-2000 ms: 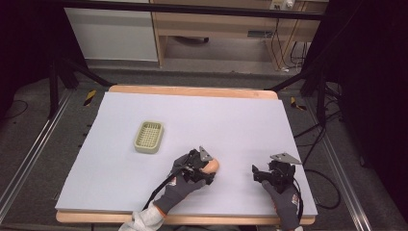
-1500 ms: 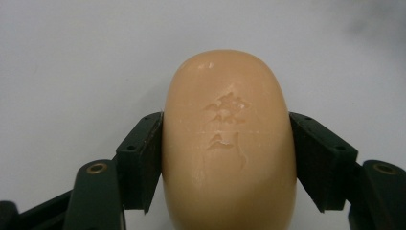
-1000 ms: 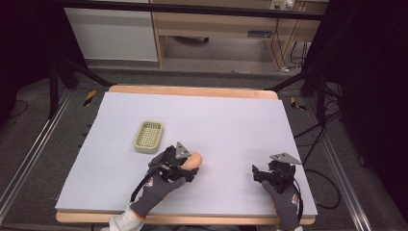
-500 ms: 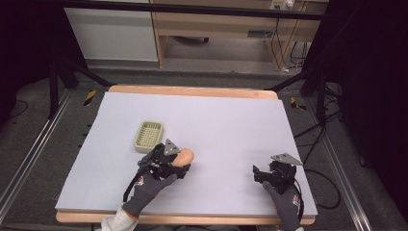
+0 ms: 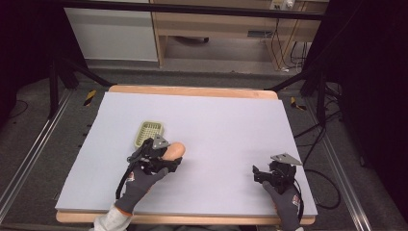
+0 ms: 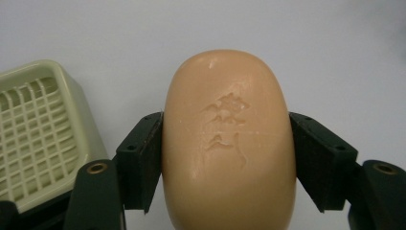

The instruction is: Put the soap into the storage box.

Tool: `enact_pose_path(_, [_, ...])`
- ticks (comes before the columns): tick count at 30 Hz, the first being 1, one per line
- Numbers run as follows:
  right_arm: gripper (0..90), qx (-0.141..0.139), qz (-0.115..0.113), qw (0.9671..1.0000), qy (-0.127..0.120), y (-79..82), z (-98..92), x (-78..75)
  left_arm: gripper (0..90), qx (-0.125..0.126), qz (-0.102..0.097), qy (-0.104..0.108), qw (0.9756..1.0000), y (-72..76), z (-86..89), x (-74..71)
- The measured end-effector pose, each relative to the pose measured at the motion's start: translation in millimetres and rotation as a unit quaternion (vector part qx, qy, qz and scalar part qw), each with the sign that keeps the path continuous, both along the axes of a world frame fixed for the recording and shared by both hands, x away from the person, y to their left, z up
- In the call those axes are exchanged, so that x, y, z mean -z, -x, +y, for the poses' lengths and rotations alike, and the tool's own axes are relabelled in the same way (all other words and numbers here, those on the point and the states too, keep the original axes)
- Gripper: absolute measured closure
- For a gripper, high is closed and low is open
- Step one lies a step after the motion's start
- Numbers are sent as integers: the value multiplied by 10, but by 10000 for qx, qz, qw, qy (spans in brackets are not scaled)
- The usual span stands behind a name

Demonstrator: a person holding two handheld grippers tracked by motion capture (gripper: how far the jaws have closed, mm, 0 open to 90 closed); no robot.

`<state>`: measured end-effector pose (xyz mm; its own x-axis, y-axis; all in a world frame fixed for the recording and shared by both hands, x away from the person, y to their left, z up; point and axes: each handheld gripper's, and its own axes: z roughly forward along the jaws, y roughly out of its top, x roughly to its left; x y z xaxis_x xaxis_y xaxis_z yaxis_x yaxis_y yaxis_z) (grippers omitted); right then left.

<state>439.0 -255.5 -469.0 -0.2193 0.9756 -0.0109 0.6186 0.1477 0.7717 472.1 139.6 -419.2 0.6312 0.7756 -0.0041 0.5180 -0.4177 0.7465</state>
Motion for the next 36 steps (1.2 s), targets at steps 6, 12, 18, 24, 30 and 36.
enact_pose_path(6, [67,-9,3,10000,-5,1,4,-1,316,-130,-25,81,9999,-44,114,-57])
enact_pose_path(12, [66,-1,2,10000,-5,1,7,-1,316,-282,-67,155,9995,-80,238,-116])
enact_pose_path(18, [67,5,4,10000,-18,1,13,-2,316,-425,-69,286,9987,-107,390,-185])
enact_pose_path(24, [67,-14,-2,10000,-15,0,11,-4,316,-533,-73,374,9978,-151,542,-231])
enact_pose_path(30, [67,-13,2,10000,-46,0,10,-5,316,-677,-44,398,9969,-202,662,-241])
enact_pose_path(36, [66,-7,7,10000,-52,-4,15,-5,316,-779,-15,319,9964,-271,699,-205])
